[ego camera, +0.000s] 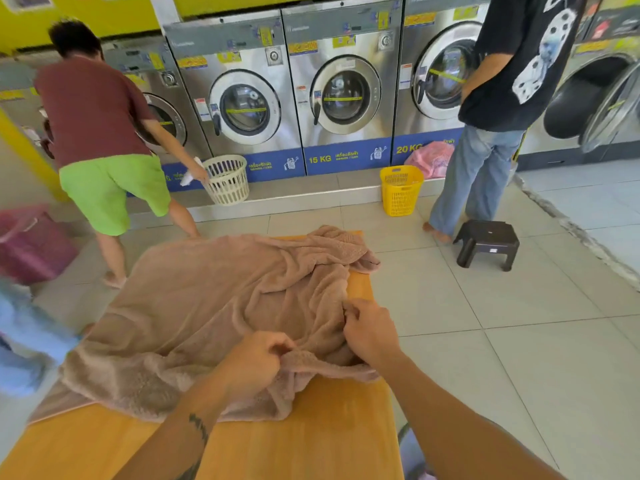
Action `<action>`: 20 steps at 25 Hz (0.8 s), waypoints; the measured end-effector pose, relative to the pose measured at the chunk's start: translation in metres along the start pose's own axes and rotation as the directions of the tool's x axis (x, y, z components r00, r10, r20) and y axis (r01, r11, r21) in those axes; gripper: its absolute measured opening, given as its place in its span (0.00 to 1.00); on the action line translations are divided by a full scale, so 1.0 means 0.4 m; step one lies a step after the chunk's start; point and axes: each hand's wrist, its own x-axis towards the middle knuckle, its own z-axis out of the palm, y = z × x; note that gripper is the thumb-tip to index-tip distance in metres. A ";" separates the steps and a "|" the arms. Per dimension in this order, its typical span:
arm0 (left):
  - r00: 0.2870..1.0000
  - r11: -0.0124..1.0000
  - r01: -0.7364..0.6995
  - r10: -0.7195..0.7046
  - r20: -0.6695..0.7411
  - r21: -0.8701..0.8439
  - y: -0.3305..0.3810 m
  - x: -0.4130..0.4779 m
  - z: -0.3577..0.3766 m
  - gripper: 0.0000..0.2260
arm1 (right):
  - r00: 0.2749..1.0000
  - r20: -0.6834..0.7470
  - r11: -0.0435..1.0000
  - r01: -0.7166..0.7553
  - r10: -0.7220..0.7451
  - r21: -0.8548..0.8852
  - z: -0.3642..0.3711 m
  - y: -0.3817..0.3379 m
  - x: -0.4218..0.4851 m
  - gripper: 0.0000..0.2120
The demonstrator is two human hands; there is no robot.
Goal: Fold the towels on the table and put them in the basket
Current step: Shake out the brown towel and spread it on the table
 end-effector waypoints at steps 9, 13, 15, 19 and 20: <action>0.990 0.870 0.122 -0.140 -0.002 -0.478 0.174 0.133 0.102 0.09 | 0.919 -0.061 0.905 0.369 -0.389 -0.212 -0.056 0.041 -0.129 0.11; 0.982 0.934 0.134 -0.169 -0.078 -0.332 0.182 0.175 0.159 0.03 | 0.963 0.083 0.967 0.256 -0.255 -0.002 -0.081 0.087 -0.173 0.15; 0.983 0.950 0.092 -0.134 -0.124 -0.298 0.185 0.177 0.170 0.04 | 0.993 -0.020 0.993 0.116 -0.116 -0.026 -0.098 0.127 -0.133 0.13; 0.995 0.931 0.007 -0.042 -0.089 -0.365 0.194 0.163 0.171 0.06 | 0.973 0.065 0.970 -0.225 0.220 0.095 -0.125 0.157 -0.004 0.13; 0.998 0.906 0.005 -0.031 -0.056 -0.423 0.192 0.161 0.171 0.06 | 0.938 0.176 0.930 -0.327 0.298 0.167 -0.114 0.157 0.031 0.13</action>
